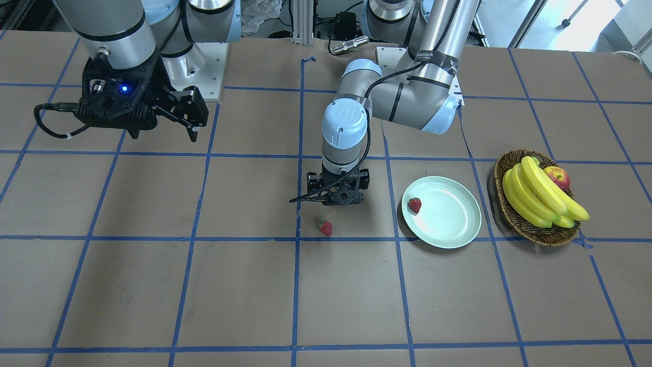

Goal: Collect all strawberries into plate
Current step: 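Return the left gripper and grasp a second strawberry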

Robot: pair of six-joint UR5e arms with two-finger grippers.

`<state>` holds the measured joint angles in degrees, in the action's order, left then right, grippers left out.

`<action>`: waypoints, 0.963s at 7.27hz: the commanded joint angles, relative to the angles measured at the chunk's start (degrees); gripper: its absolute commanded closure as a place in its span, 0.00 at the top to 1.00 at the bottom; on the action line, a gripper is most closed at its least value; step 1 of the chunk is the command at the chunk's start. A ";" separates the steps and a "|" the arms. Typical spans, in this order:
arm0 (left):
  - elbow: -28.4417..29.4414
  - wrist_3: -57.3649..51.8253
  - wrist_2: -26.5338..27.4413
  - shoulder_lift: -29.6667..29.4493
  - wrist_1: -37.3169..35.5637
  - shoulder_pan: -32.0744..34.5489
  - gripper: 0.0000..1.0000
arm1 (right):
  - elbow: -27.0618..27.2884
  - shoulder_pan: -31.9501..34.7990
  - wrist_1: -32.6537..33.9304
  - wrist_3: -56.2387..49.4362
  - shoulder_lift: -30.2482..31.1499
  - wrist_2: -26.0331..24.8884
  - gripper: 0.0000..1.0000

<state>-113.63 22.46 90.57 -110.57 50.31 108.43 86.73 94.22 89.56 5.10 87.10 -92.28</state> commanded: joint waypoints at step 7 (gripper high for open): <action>3.25 -29.18 6.54 4.93 12.36 -21.21 0.06 | 0.11 0.00 0.00 0.00 0.09 0.00 1.00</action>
<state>-109.82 0.80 95.36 -106.08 61.40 92.39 86.77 94.22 89.56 5.10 87.14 -92.28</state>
